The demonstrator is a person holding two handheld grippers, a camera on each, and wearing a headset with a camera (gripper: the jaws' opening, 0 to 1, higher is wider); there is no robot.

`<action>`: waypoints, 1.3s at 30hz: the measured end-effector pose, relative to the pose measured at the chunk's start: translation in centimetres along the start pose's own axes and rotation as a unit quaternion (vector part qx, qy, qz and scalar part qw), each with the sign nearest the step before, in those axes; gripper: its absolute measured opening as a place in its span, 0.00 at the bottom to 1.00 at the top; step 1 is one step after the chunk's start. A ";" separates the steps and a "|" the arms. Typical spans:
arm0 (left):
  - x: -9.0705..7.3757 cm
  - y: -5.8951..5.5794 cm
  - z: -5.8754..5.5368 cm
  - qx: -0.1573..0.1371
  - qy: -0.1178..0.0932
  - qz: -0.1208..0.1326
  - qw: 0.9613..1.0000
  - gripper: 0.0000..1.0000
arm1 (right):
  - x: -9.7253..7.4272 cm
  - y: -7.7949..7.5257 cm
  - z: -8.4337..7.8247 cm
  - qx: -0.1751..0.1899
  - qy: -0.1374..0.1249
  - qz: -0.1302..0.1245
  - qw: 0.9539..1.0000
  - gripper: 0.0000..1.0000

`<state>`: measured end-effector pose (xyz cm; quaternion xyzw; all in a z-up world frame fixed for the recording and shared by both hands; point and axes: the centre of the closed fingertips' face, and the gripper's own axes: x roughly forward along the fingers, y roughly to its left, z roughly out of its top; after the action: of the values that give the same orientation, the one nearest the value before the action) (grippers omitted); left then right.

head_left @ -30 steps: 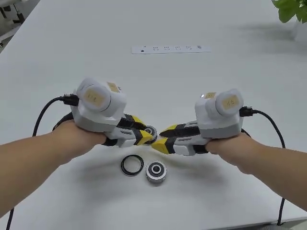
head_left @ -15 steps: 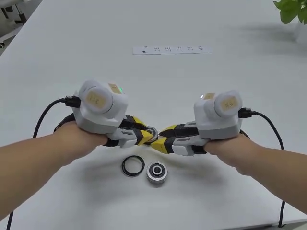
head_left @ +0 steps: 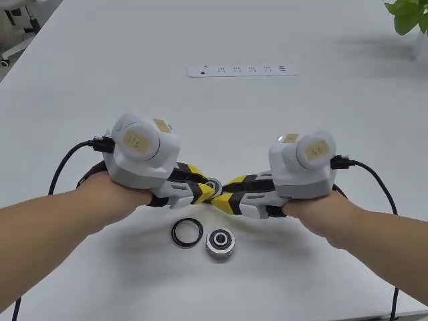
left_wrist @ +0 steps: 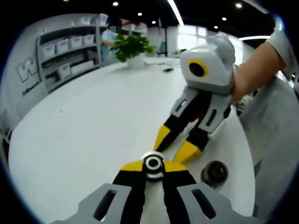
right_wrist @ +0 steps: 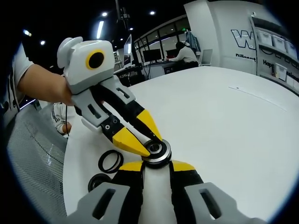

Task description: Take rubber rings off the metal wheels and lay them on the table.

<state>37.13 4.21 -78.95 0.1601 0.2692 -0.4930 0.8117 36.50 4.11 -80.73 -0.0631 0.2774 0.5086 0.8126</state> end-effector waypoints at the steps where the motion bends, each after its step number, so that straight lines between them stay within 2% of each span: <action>1: 0.0 0.0 0.0 -0.001 0.000 0.000 1.000 0.14 | -0.1 0.0 -0.1 -0.002 0.002 -0.001 1.000 0.16; 11: 0.1 0.1 -0.1 -0.003 -0.002 0.001 1.000 0.13 | -0.2 -0.2 -0.2 -0.005 0.000 0.000 1.000 0.11; 17: 0.2 0.2 -0.1 -0.004 -0.003 0.003 1.000 0.13 | -0.4 -0.6 -0.2 0.009 -0.009 -0.003 1.000 0.01; 22: 0.2 0.2 -0.2 -0.005 -0.002 0.006 1.000 0.13 | -0.4 -0.6 -0.2 0.010 -0.008 -0.006 1.000 0.00; 29: 0.2 0.1 -0.2 -0.002 -0.001 0.009 1.000 0.13 | -0.6 -0.9 -0.2 0.042 -0.013 -0.012 0.999 0.00; 35: 0.1 -0.2 -0.2 -0.001 0.000 0.010 1.000 0.13 | -0.9 -1.1 0.2 0.066 -0.027 -0.017 0.997 0.00; 39: 0.1 -0.3 -0.1 0.001 0.003 0.011 1.000 0.13 | -1.0 -1.1 0.4 0.073 -0.031 -0.020 0.997 0.00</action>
<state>36.82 4.06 -79.10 0.1648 0.2692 -0.4837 0.8163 37.28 2.96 -80.10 0.0067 0.2867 0.4729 0.8332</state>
